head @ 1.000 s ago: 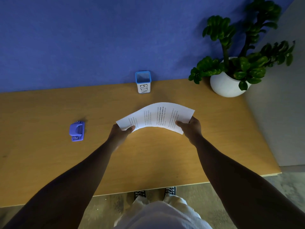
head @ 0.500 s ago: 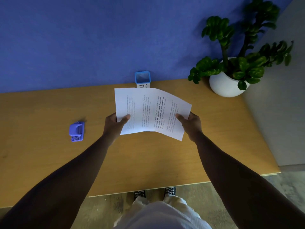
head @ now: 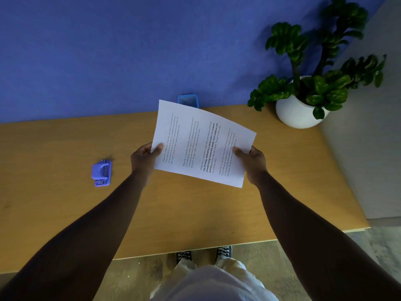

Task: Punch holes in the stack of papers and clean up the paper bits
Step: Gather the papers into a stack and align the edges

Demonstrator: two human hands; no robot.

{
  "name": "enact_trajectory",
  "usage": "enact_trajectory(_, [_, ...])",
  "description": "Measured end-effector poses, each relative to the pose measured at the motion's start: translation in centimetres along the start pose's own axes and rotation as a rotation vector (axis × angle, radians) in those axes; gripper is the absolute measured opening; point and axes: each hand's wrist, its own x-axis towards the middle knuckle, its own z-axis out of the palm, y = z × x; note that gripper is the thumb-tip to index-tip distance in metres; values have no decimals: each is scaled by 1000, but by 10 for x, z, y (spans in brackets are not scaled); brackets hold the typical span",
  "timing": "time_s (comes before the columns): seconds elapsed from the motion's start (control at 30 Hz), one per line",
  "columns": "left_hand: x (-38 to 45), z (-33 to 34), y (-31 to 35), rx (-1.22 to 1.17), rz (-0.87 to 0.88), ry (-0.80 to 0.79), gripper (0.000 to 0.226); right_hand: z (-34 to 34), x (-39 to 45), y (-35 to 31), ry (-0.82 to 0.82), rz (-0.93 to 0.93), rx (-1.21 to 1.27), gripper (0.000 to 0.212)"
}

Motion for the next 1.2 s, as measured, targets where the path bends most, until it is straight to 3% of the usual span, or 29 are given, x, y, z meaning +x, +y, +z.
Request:
enact_trajectory(0.17, [-3, 8, 1, -222, -119, 33, 42, 1, -1, -1, 24, 37, 101, 15])
enact_trajectory(0.4, [-12, 34, 10, -412, -138, 25, 32, 8, -6, -1, 33, 47, 242, 16])
enact_trajectory(0.5, [-17, 46, 15, -463, -132, 9, 41, 12, -8, -1, 37, 55, 304, 19])
enact_trajectory(0.97, [-39, 79, 18, -273, -50, -214, 18, 36, -17, -1, -34, 145, 520, 39])
enact_trajectory(1.2, [-33, 70, 16, -115, 45, -169, 40, 31, -15, -2, -10, 186, 426, 35])
